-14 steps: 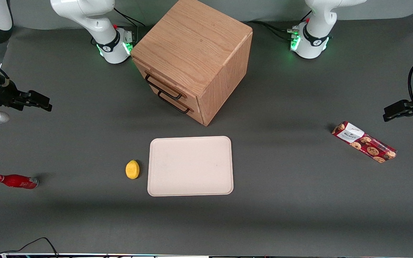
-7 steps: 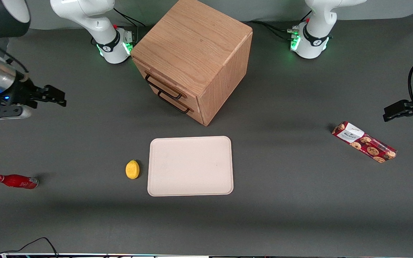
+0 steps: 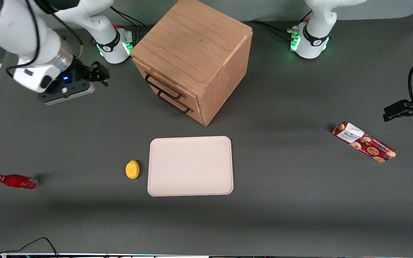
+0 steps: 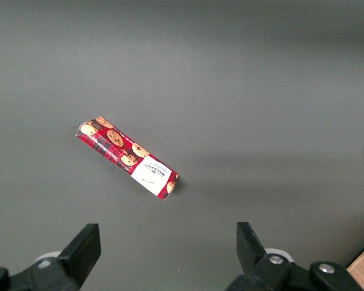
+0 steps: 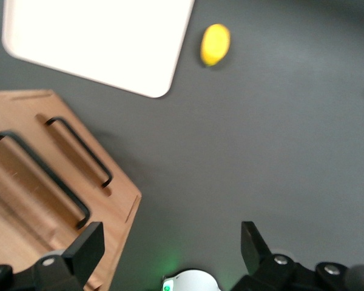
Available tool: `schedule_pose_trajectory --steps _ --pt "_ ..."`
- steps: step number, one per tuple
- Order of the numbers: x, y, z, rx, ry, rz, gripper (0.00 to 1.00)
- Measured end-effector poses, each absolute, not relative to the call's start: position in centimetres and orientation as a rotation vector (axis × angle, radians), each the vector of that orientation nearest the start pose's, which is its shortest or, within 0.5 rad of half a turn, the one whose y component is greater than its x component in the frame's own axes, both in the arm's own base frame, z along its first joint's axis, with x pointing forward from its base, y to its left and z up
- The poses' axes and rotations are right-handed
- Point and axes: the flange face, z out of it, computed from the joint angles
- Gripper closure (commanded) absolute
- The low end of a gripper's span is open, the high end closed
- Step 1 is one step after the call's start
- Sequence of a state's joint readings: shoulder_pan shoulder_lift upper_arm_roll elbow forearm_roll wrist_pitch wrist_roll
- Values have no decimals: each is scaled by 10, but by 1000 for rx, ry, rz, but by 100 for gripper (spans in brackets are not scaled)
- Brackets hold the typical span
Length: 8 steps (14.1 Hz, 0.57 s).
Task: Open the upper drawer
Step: 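Move the right gripper toward the upper drawer's black handle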
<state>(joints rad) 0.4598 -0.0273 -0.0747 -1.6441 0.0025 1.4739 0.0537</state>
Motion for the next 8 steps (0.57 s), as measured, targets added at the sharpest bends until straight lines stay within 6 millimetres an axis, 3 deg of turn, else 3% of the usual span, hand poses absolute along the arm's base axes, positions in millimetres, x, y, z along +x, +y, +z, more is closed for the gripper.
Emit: schedule_pose_trajectory --steps 5,8 --pt "457 275 596 -2984 -714 268 0" --pt "453 283 595 -2958 -753 278 0"
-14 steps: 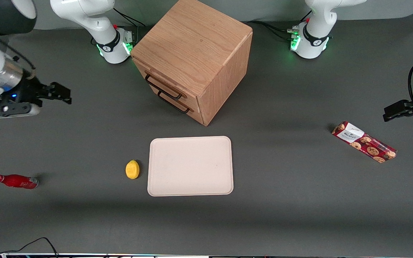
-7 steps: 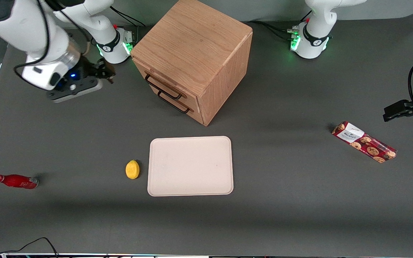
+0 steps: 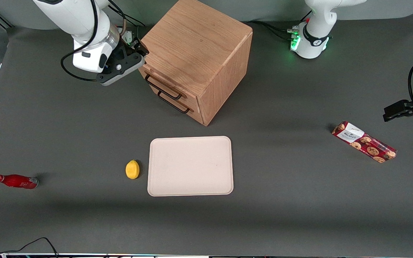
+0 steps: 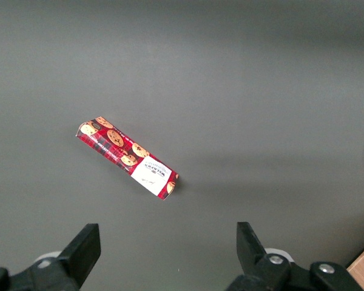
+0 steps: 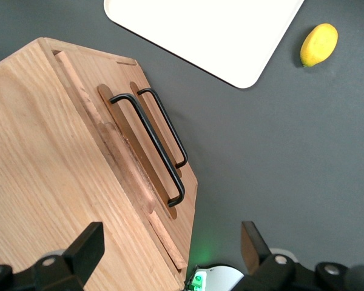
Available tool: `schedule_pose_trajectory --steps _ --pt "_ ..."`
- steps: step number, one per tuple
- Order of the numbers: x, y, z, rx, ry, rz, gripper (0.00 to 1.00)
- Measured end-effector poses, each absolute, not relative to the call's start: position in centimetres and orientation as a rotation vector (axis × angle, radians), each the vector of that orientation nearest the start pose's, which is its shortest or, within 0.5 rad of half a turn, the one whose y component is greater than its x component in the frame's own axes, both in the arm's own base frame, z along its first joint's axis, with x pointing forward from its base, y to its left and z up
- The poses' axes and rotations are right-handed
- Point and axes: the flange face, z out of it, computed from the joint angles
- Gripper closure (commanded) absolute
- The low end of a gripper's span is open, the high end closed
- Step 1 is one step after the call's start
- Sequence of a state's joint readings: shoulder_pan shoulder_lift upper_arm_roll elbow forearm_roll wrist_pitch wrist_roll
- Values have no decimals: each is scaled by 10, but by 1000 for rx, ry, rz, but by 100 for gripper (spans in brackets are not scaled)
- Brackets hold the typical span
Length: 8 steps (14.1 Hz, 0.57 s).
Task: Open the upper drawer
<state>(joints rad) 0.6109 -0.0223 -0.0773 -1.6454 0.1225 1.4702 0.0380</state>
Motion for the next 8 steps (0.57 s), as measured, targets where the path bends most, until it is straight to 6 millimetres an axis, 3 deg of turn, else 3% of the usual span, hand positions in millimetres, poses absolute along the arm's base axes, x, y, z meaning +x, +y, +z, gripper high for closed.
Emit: schedule_pose_trajectory --steps 5,8 --pt "461 286 570 -2790 -786 379 0" --pt "479 269 540 -2691 -796 419 0"
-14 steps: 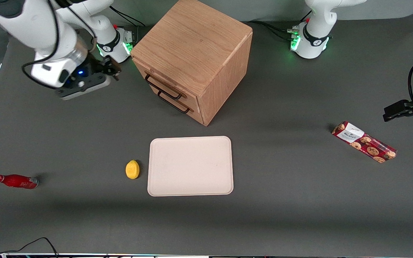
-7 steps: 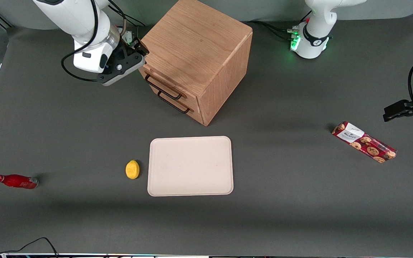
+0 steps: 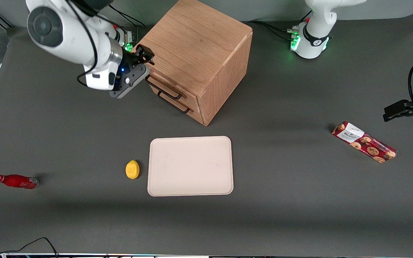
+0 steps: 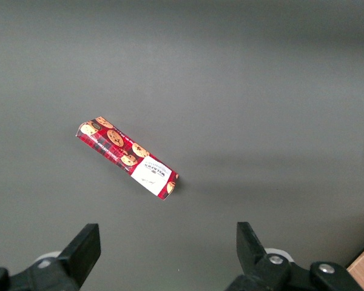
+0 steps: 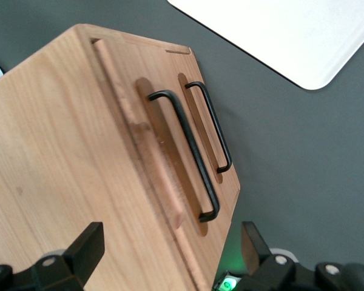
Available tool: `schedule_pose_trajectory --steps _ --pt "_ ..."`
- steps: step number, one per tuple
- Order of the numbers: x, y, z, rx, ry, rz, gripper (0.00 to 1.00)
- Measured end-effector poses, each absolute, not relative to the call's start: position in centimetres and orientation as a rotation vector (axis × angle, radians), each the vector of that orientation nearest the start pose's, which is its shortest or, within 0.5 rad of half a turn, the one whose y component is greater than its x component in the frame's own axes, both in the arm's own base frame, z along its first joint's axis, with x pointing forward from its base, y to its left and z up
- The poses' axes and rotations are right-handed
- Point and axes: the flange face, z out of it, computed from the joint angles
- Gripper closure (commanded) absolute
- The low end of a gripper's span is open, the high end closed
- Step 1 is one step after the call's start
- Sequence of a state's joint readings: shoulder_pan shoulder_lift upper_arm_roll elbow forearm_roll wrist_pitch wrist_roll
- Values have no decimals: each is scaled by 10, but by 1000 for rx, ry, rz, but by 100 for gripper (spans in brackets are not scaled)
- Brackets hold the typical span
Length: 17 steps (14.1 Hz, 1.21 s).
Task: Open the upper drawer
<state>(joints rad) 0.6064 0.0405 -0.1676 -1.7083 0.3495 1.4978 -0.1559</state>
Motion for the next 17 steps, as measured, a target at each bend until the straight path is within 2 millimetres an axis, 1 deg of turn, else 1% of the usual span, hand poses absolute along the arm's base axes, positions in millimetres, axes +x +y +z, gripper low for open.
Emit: schedule_pose_trajectory --steps 2,4,8,12,15,17 --pt "486 261 526 -2686 -787 434 0" --pt "487 263 512 -2689 -779 457 0" --pt "490 265 470 -2689 -792 453 0" --pt "483 264 437 -2685 -804 469 0" --pt "476 273 420 -2688 -815 457 0" --pt "471 278 412 -2690 -824 446 0"
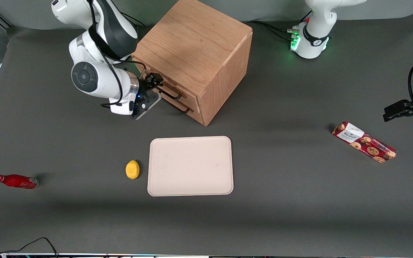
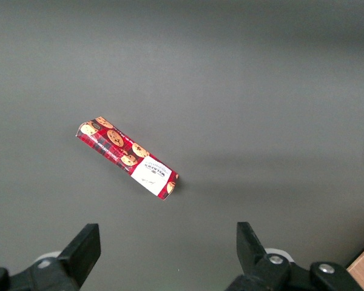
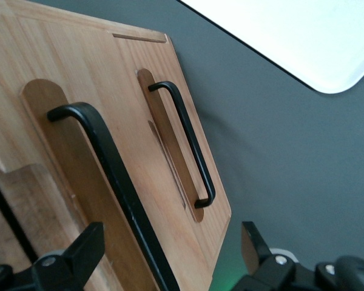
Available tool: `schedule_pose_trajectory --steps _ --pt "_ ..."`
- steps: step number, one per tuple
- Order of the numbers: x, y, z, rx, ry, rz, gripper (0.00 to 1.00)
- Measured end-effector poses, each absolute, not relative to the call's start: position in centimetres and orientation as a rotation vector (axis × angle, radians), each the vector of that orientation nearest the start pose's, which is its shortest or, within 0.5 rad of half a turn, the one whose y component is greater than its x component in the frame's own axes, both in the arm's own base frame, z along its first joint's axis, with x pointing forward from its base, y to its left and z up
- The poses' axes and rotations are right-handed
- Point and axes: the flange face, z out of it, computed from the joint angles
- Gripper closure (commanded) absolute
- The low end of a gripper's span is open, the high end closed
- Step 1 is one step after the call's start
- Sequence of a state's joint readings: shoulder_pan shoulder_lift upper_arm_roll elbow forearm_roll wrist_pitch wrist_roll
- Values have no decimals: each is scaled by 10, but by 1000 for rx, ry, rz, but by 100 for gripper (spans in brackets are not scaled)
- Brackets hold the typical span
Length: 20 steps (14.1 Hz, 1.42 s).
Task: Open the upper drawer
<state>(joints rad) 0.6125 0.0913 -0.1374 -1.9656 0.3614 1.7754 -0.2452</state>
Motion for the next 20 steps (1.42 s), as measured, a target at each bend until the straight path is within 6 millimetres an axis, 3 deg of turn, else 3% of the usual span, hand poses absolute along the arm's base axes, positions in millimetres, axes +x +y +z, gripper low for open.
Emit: schedule_pose_trajectory --steps 9,20 --pt "464 276 380 -2675 -894 396 0" --pt "467 277 380 -2599 -1078 319 0"
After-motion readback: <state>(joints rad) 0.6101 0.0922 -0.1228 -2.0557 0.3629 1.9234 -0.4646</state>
